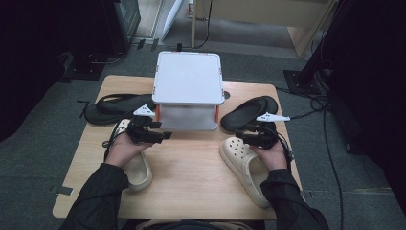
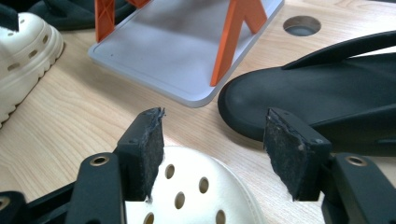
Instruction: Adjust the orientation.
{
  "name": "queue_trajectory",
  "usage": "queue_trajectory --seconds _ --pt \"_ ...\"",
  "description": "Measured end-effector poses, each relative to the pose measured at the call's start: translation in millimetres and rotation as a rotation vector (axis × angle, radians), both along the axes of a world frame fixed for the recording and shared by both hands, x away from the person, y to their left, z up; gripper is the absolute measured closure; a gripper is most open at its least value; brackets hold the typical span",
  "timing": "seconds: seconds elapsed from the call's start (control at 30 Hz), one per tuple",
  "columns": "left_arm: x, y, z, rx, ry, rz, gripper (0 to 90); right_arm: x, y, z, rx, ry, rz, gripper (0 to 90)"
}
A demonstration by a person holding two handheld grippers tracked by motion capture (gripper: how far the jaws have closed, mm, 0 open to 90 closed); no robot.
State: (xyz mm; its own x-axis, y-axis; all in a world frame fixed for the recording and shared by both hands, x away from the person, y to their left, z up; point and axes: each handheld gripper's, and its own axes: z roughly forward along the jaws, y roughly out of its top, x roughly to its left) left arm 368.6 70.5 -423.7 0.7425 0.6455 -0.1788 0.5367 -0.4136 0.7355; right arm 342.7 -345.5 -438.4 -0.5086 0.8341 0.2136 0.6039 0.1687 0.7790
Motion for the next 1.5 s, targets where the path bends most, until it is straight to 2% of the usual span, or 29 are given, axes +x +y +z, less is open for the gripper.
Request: queue_trajectory --seconds 0.07,0.1,0.2,0.37,0.43,0.5,0.63,0.77,0.87,0.97,1.17,1.23,1.5 --pt "-0.9 0.8 -0.6 0.008 0.005 0.014 32.4 -0.2 0.1 -0.5 -0.007 -0.002 0.01 38.2" --pt "-0.6 1.3 -0.4 0.005 0.021 0.013 33.1 -0.5 -0.4 -0.4 -0.007 -0.001 0.01 38.2" --pt "-1.1 2.7 2.5 -0.011 0.03 0.018 34.1 -1.7 -3.3 0.9 0.002 0.001 0.009 38.8" --pt "-5.5 9.8 6.3 -0.021 0.03 0.029 34.1 -0.2 -5.0 5.2 0.018 0.0 0.024 37.0" --pt "-9.5 16.0 7.6 -0.02 0.028 0.046 34.3 0.2 -4.4 8.6 0.009 -0.022 0.012 34.8" --pt "-12.6 21.3 8.7 -0.021 0.029 0.06 34.5 1.3 -3.1 12.3 0.034 -0.03 0.01 35.9" --pt "-19.0 33.9 9.9 -0.02 0.014 0.107 32.9 5.1 5.3 14.0 0.025 -0.041 0.052 38.3" --pt "-26.5 46.3 8.8 -0.029 0.029 0.141 30.1 9.2 16.1 13.3 -0.006 -0.065 0.104 40.9" --pt "-33.2 56.9 9.9 -0.03 0.023 0.168 30.2 10.0 24.2 13.3 -0.023 -0.059 0.126 41.1" --pt "-38.4 66.9 10.9 -0.031 0.013 0.192 30.7 13.3 27.9 13.1 -0.015 -0.045 0.131 41.3" --pt "-46.4 85.9 11.5 -0.02 -0.001 0.251 31.0 19.1 26.0 14.3 0.03 -0.015 0.118 41.5" --pt "-47.9 89.7 11.1 -0.016 -0.007 0.263 31.1 18.4 26.9 16.8 0.032 -0.036 0.131 41.5" --pt "-47.6 103.0 0.1 0.003 0.007 0.301 31.1 11.3 35.9 31.5 0.017 -0.054 0.148 41.5"
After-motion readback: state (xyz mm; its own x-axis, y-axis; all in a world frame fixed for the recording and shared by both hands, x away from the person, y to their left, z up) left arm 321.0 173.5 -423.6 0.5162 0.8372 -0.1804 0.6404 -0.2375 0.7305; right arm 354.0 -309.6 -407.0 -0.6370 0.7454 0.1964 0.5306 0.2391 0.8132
